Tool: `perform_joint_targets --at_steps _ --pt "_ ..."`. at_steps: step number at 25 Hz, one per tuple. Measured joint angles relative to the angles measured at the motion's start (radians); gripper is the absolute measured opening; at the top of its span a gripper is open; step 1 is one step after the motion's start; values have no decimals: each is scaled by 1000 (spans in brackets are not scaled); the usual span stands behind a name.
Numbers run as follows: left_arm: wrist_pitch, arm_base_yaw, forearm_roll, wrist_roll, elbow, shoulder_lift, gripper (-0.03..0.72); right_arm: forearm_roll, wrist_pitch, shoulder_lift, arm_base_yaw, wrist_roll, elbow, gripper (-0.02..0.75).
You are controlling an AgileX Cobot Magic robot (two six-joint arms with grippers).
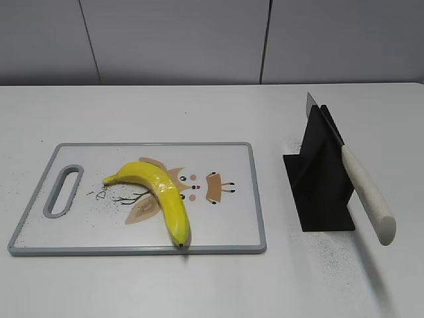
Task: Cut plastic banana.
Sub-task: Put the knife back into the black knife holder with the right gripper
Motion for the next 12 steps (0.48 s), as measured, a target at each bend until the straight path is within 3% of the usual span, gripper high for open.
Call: perform_joint_targets --at_steps 12 --pt "0 0 0 0 0 0 560 7 46 -284 0 -1 120 584"
